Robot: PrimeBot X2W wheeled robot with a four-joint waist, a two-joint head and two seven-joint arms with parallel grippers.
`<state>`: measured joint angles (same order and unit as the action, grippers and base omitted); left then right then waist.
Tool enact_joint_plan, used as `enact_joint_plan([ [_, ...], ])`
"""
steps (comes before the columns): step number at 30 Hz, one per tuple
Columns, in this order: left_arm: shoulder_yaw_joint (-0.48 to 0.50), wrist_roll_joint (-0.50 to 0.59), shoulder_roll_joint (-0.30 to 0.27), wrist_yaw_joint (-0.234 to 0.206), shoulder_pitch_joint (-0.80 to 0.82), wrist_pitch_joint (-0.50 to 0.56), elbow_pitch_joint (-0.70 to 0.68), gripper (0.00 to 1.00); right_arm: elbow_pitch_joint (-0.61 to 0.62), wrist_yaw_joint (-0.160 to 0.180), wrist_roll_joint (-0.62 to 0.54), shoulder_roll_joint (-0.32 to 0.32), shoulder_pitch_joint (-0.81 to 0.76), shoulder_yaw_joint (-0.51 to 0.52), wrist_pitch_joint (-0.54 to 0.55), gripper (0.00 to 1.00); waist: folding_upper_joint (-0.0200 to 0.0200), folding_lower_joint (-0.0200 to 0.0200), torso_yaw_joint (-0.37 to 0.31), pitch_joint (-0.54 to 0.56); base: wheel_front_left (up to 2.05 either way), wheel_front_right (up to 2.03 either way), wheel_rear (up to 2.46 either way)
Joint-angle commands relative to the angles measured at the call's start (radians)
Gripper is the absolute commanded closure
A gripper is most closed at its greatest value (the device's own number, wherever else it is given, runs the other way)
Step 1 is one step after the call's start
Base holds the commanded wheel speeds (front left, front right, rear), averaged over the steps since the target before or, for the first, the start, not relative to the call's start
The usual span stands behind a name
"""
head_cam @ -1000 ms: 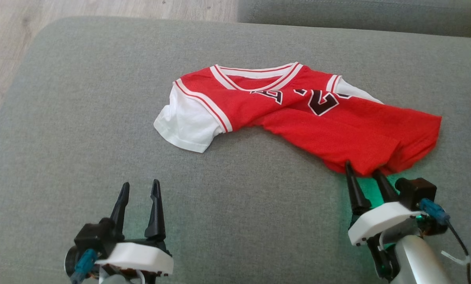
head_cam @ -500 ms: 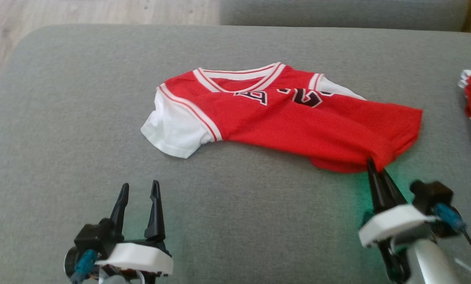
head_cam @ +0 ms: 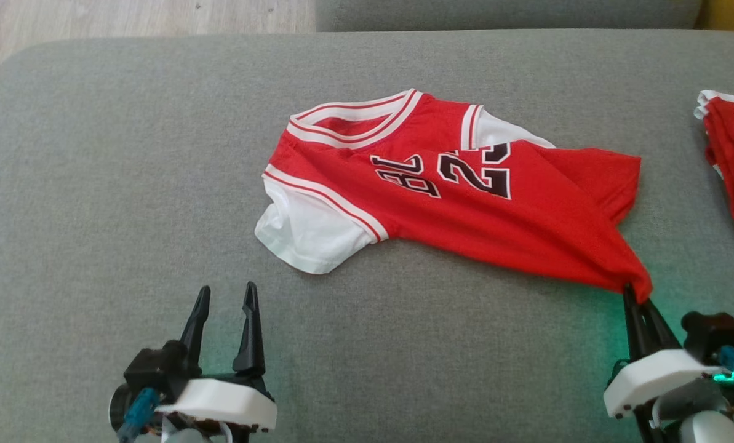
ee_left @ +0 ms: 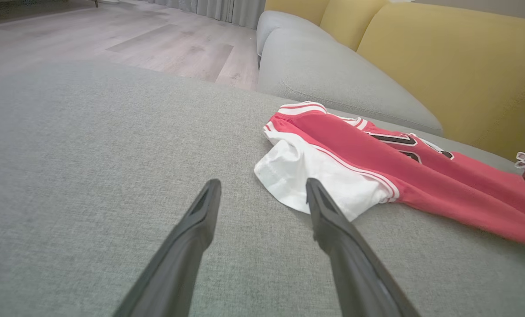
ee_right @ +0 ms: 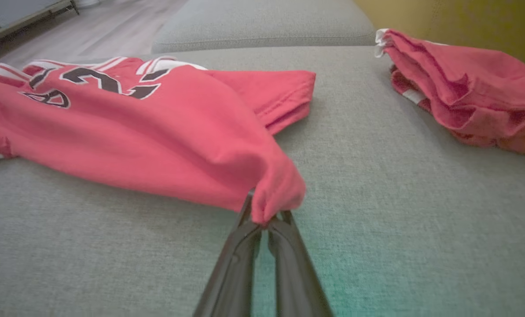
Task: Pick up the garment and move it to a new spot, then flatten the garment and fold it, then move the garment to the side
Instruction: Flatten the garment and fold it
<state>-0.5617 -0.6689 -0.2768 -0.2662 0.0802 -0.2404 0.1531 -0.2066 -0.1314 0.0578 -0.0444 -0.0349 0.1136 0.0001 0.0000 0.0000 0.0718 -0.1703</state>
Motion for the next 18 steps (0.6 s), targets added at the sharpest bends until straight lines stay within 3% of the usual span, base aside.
enact_joint_plan([
  [1,0.027,-0.002,-0.009,0.005,0.049,-0.014,-0.019,0.00,0.013,0.001,-0.008,-0.006,0.020,-0.014,-0.010,0.15,0.0000,0.0000,0.003,0.000,0.00,0.00,0.00],
  [2,0.027,-0.002,-0.009,0.005,0.049,-0.014,-0.019,0.00,0.013,0.001,-0.008,-0.006,0.020,-0.014,-0.010,0.15,0.0000,0.0000,0.003,0.000,0.00,0.00,0.00],
  [3,0.029,-0.004,-0.009,0.007,0.050,-0.015,-0.012,0.00,0.000,0.001,-0.007,-0.006,0.024,-0.007,-0.020,0.00,0.0000,0.0000,0.004,0.003,0.00,0.00,0.00],
  [11,0.037,-0.004,-0.008,0.008,0.047,-0.017,-0.008,0.00,0.013,0.001,-0.001,-0.006,0.024,0.020,-0.056,0.00,0.0000,0.0000,-0.008,0.031,0.00,0.00,0.00],
  [18,0.031,0.004,-0.007,0.012,0.053,-0.017,-0.018,0.00,0.107,0.001,-0.013,-0.006,0.033,0.044,-0.062,0.00,0.0000,0.0000,-0.013,0.072,0.00,0.00,0.00],
])
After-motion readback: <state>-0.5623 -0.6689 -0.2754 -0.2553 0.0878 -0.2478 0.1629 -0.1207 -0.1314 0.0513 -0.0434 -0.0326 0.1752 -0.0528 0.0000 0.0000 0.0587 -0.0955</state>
